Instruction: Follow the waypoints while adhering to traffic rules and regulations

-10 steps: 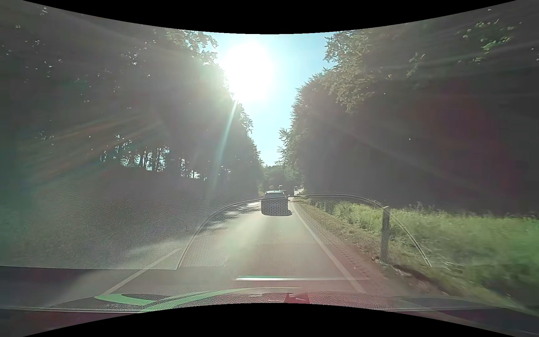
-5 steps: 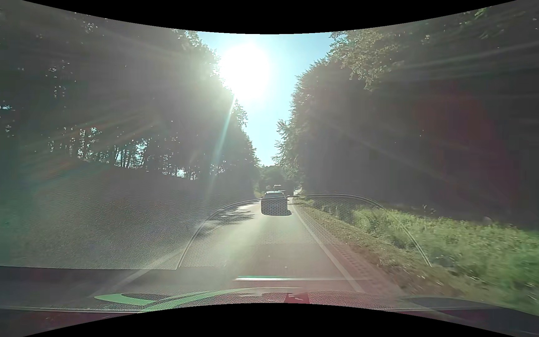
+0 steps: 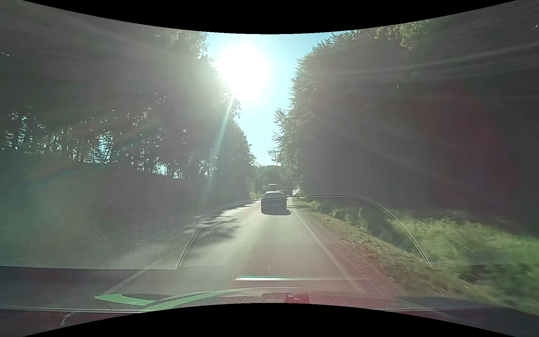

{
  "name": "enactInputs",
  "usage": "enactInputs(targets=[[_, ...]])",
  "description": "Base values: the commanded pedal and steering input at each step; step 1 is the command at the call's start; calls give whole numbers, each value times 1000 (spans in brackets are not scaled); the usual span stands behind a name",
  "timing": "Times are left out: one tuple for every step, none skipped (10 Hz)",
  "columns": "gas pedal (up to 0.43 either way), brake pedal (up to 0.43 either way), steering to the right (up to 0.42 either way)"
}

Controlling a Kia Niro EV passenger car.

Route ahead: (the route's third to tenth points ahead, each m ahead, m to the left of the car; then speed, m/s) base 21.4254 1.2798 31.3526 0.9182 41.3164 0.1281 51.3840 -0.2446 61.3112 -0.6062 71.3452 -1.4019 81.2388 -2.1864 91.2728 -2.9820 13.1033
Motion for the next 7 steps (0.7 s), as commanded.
enactInputs(targets=[[150, 0, 6], [150, 0, 6], [150, 0, 6], [150, 0, 5], [150, 0, 5], [150, 0, 4], [150, 0, 4]])
